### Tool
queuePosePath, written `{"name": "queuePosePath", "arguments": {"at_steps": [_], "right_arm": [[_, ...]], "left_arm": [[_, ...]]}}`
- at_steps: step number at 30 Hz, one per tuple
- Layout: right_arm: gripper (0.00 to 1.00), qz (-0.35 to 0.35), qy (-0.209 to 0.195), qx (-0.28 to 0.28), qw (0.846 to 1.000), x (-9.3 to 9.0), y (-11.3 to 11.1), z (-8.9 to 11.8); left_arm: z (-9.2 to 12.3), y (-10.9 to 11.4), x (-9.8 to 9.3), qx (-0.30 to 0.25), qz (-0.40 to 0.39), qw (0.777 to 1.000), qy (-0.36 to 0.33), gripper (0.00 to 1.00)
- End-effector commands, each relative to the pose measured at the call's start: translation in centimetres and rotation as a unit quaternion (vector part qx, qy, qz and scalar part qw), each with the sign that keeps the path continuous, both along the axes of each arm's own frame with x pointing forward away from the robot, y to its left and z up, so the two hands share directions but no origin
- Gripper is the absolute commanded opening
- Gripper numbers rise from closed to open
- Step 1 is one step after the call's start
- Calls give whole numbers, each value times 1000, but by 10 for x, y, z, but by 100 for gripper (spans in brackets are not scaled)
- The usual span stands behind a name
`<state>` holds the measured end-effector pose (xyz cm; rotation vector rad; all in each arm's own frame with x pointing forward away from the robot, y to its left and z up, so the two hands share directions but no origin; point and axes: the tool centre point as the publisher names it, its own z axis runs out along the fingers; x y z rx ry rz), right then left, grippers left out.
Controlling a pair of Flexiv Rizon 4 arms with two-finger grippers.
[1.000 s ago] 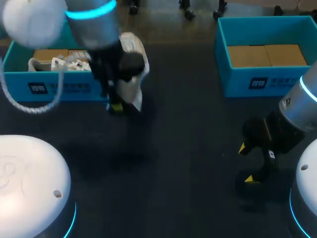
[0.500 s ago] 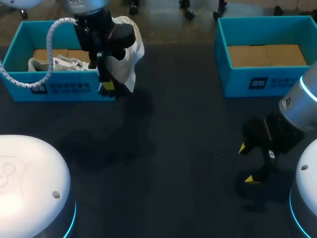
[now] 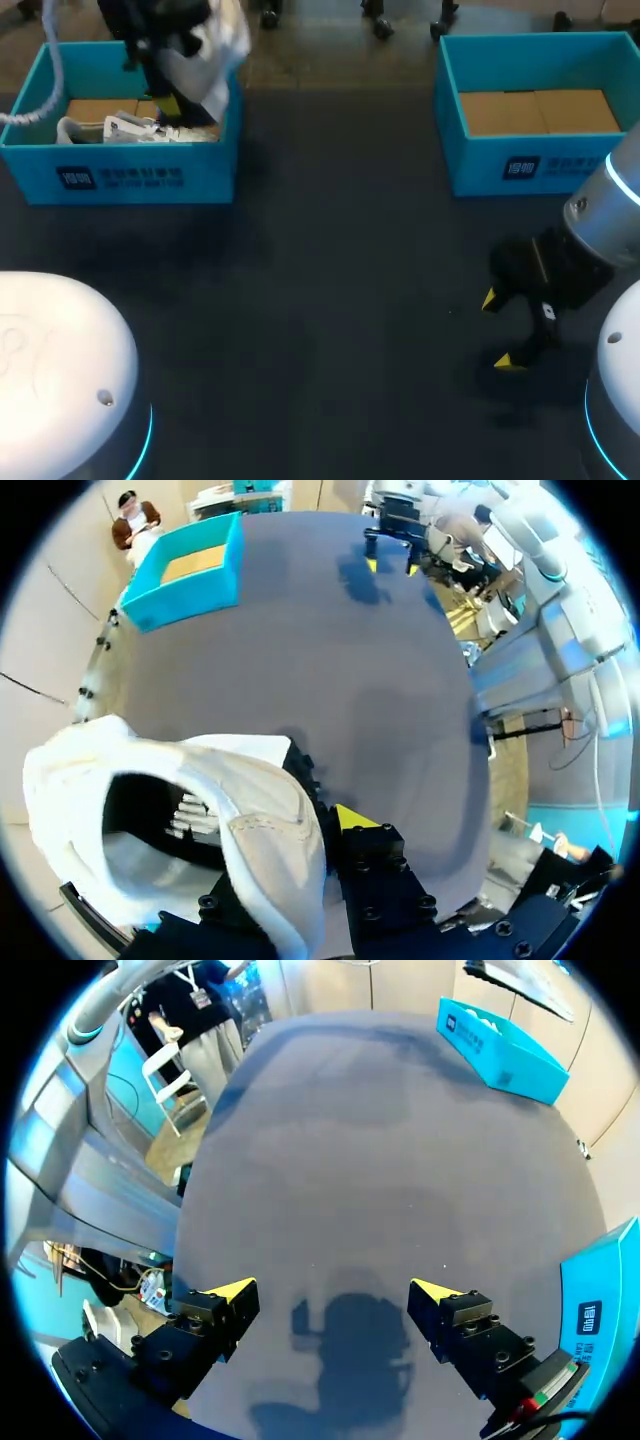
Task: Take the shoe out of the shoebox, open the shoe tongue, remove and reinsert the insole, then place the shoe into the shoebox
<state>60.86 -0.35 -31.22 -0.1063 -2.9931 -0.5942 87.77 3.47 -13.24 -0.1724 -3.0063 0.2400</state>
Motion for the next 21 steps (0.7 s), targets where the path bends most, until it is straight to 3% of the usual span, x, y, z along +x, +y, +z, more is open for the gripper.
{"name": "queuePosePath", "arguments": {"at_steps": [1,7,21], "right_arm": [[100,0,0,0,1000,0,0,-1],[100,0,0,0,1000,0,0,-1],[100,0,0,0,1000,0,0,-1]], "left_arm": [[10,21,51,7,7,999,31,0],[9,55,102,38,-2,999,33,0],[9,55,102,38,-2,999,33,0]]}}
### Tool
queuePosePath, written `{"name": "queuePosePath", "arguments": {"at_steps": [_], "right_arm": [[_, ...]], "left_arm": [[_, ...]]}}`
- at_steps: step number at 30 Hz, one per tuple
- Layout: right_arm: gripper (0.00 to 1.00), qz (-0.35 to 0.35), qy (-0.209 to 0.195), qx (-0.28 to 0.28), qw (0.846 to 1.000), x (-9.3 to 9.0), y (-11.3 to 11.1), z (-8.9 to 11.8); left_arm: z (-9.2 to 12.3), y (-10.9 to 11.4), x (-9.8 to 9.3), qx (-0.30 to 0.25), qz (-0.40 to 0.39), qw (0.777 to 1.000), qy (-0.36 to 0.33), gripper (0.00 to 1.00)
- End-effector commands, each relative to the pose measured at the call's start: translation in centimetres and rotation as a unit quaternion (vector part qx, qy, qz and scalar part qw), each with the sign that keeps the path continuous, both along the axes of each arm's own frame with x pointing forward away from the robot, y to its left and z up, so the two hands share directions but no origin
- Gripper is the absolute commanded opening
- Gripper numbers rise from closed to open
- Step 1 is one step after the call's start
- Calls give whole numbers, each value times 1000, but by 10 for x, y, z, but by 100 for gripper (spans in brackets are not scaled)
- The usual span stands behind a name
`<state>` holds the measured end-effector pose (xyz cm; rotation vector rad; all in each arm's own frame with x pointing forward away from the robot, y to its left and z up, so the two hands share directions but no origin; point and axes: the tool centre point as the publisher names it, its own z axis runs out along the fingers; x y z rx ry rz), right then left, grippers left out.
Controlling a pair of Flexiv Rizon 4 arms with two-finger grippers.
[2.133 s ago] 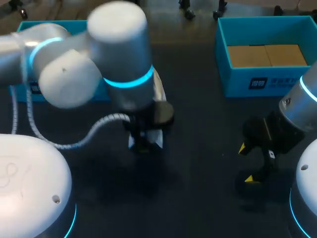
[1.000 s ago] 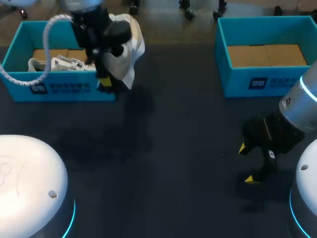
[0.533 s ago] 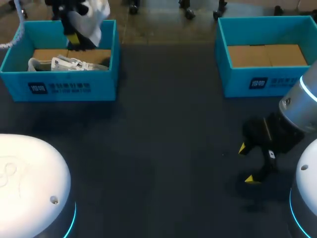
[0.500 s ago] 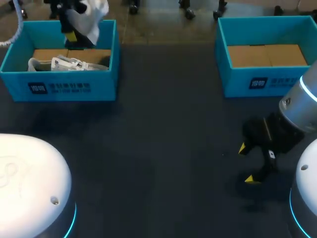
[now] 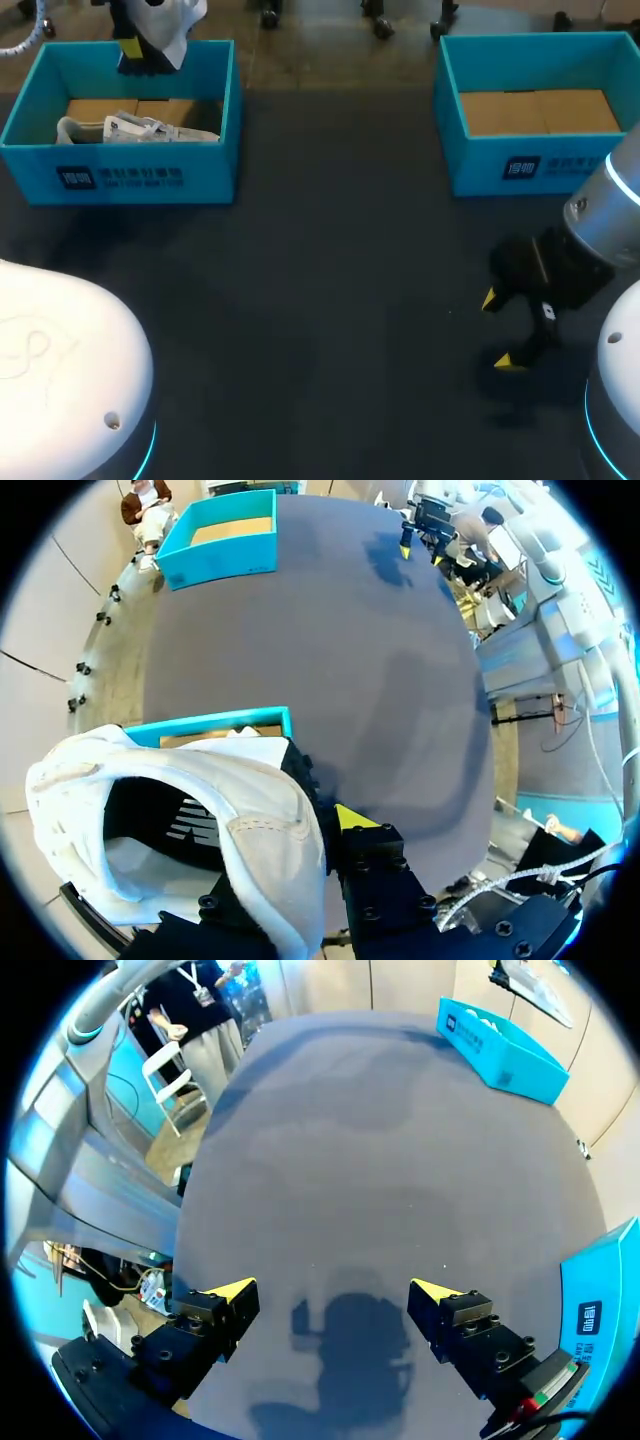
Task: Take the shoe out of the shoebox, open the shoe tongue, remove and reinsert the insole, then place the shoe into the shoebox
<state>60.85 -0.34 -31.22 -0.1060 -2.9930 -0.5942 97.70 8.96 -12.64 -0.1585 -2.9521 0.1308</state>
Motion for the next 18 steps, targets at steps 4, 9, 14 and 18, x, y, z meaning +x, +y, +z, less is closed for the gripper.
{"name": "queuePosePath", "arguments": {"at_steps": [4,9,14,18], "right_arm": [[100,0,0,0,1000,0,0,-1],[100,0,0,0,1000,0,0,-1],[100,0,0,0,1000,0,0,-1],[100,0,0,0,1000,0,0,-1]], "left_arm": [[-12,16,38,8,2,1000,-4,0],[-16,56,91,17,20,1000,-17,0],[-26,82,108,4,-43,999,-2,0],[-35,111,122,12,-140,990,-1,0]]}}
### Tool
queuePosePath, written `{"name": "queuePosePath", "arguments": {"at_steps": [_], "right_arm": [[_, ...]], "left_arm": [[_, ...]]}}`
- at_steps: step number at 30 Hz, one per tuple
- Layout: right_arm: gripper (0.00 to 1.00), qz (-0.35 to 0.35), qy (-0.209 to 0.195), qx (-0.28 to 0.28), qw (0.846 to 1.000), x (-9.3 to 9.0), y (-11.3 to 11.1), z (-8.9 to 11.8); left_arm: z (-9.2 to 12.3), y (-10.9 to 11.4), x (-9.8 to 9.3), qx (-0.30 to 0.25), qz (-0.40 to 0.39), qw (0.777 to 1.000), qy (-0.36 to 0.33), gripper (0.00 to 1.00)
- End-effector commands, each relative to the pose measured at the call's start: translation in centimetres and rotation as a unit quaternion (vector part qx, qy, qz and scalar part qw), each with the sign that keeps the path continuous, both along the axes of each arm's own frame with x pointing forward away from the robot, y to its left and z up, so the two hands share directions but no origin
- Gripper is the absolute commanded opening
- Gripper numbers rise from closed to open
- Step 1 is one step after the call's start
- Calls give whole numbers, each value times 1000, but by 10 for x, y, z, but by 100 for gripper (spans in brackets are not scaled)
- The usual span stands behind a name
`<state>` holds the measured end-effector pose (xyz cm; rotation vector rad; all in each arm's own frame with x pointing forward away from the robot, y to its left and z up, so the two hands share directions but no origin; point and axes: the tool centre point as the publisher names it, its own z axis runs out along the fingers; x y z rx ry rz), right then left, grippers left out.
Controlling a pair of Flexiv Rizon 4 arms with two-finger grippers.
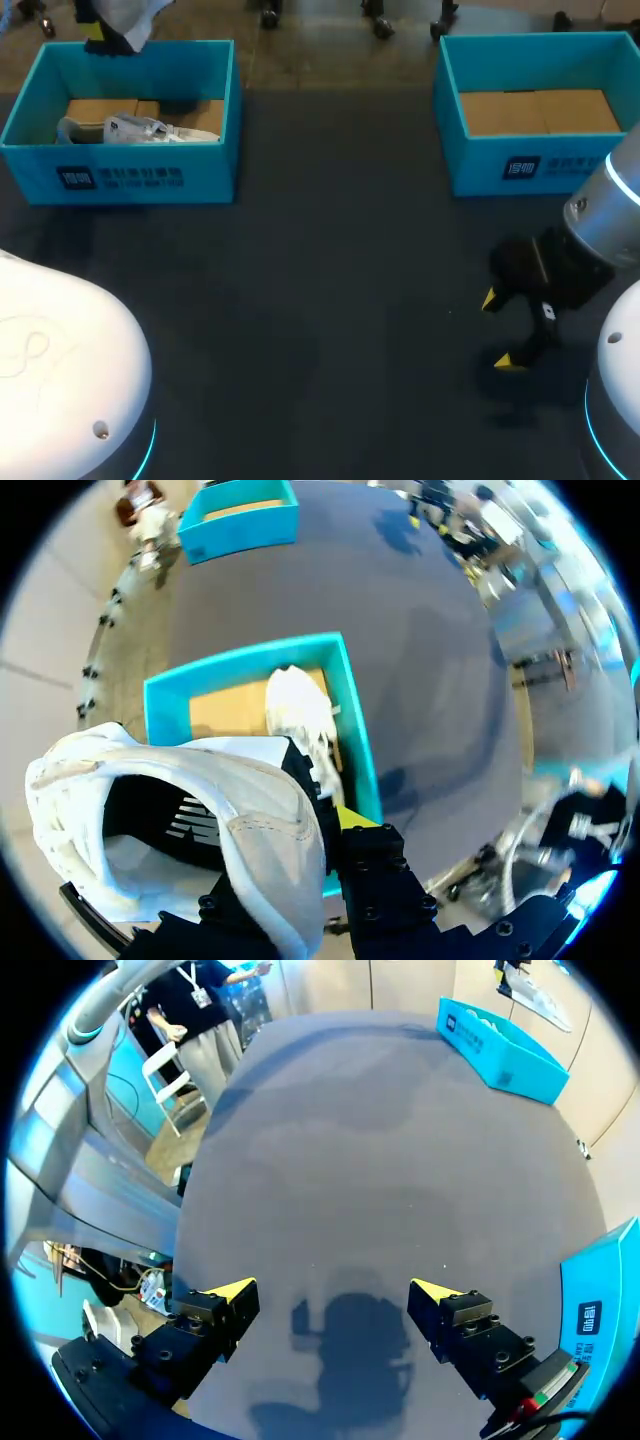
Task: Take the shoe out of the shoebox, open the shoe tongue, remove and reinsert the insole, then place the shoe into the shoebox
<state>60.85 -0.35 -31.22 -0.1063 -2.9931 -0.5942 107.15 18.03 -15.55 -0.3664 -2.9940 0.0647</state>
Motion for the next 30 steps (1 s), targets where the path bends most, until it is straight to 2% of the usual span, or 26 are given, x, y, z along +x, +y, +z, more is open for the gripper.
{"name": "queuePosePath", "arguments": {"at_steps": [1,2,3,5,6,20,24,28,30], "right_arm": [[100,0,0,0,1000,0,0,-1],[100,0,0,0,1000,0,0,-1],[100,0,0,0,1000,0,0,-1],[100,0,0,0,1000,0,0,-1],[100,0,0,0,1000,0,0,-1],[100,0,0,0,1000,0,0,-1],[100,0,0,0,1000,0,0,-1],[100,0,0,0,1000,0,0,-1],[100,0,0,0,1000,0,0,-1]], "left_arm": [[-6,27,31,9,-84,996,23,0],[-7,32,33,14,-106,994,18,0],[-5,43,32,8,-175,984,12,0],[-6,60,29,42,-234,971,-7,0],[-7,66,29,48,-238,970,-3,0],[-7,66,29,48,-238,970,-3,0],[-10,68,36,55,-327,943,-33,0],[-15,86,50,66,-369,926,-44,0],[-23,102,61,71,-448,890,-42,0]]}}
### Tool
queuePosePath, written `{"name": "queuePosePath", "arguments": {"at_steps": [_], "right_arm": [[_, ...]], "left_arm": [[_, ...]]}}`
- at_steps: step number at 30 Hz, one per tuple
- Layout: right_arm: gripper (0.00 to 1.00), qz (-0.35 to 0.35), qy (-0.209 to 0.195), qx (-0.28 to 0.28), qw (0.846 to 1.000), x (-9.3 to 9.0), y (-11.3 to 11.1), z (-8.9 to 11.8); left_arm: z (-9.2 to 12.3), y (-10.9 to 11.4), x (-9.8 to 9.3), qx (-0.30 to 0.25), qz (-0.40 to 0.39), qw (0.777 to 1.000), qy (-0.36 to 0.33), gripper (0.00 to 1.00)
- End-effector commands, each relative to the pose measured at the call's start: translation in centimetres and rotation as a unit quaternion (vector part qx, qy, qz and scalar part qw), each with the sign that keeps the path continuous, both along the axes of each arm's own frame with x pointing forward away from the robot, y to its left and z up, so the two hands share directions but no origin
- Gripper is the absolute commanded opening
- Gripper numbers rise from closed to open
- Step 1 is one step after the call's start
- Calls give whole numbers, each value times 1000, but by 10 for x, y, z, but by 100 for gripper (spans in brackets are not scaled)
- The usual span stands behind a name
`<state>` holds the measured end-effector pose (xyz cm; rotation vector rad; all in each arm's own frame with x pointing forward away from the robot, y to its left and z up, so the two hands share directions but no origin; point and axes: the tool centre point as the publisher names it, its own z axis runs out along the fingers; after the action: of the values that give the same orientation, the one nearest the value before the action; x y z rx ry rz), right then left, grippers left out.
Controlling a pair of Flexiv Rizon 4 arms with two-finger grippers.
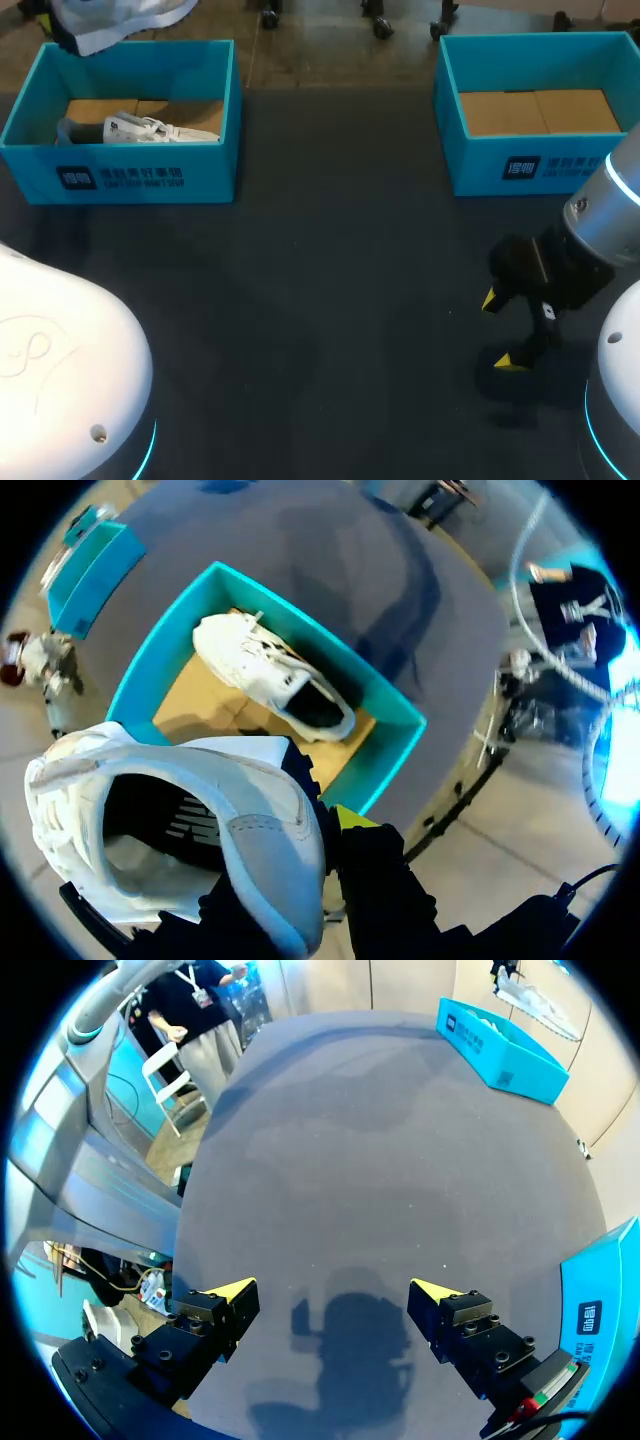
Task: Take the shoe out of the shoebox, open the shoe tongue, remove and reinsert the insole, then place the shoe into the shoebox
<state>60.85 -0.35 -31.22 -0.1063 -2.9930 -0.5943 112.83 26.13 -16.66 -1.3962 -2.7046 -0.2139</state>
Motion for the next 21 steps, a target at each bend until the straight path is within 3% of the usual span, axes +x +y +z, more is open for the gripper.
{"name": "queuePosePath", "arguments": {"at_steps": [1,2,21], "right_arm": [[100,0,0,0,1000,0,0,-1],[100,0,0,0,1000,0,0,-1],[100,0,0,0,1000,0,0,-1]], "left_arm": [[-17,28,10,11,-136,991,-13,0],[-20,35,17,3,-149,989,5,0],[-20,35,17,3,-149,989,5,0]]}}
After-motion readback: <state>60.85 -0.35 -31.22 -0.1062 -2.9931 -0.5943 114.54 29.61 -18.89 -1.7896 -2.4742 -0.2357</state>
